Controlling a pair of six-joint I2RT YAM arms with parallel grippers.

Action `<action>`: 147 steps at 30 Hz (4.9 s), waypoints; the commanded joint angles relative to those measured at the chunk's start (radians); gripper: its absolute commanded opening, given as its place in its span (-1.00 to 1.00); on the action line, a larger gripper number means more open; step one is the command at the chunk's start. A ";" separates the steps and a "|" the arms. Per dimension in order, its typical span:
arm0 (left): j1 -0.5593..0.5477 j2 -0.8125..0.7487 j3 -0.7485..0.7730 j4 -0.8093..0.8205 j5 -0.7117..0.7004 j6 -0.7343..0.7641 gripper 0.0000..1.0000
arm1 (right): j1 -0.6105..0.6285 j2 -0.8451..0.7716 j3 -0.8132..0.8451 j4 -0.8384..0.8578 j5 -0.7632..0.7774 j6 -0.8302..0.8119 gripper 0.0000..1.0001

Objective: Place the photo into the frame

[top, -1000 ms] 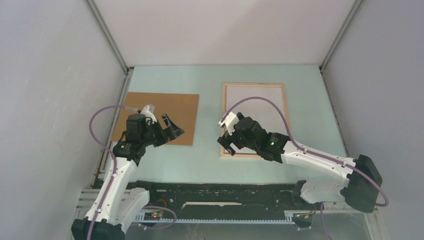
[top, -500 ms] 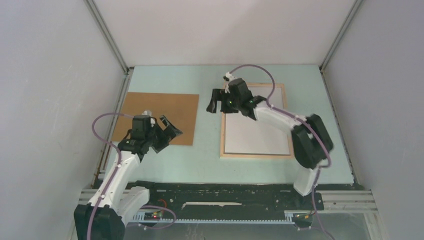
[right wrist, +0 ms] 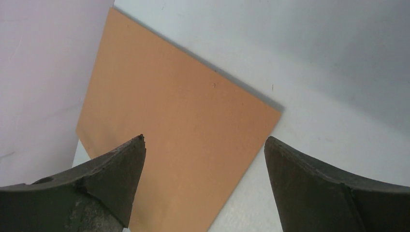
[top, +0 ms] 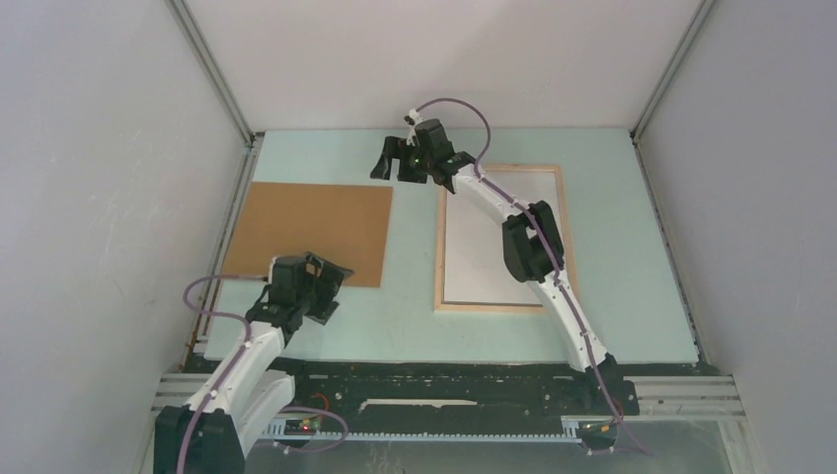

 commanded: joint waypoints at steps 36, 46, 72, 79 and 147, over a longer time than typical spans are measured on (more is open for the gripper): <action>0.013 0.310 0.043 0.316 -0.098 0.045 1.00 | -0.040 0.260 0.139 0.214 -0.319 0.273 0.90; 0.013 0.431 0.141 0.268 -0.011 0.217 1.00 | -0.055 -0.004 -0.199 0.312 -0.576 0.187 0.71; -0.055 0.322 -0.036 0.409 0.238 0.175 1.00 | -0.185 -0.633 -1.308 0.527 -0.586 0.281 0.54; -0.068 0.294 -0.069 0.408 0.186 0.149 1.00 | -0.245 -0.712 -1.366 0.450 -0.539 0.189 0.60; -0.068 -0.169 0.107 0.003 0.142 0.465 1.00 | -0.635 -1.374 -0.854 -0.262 -0.453 -0.050 -1.00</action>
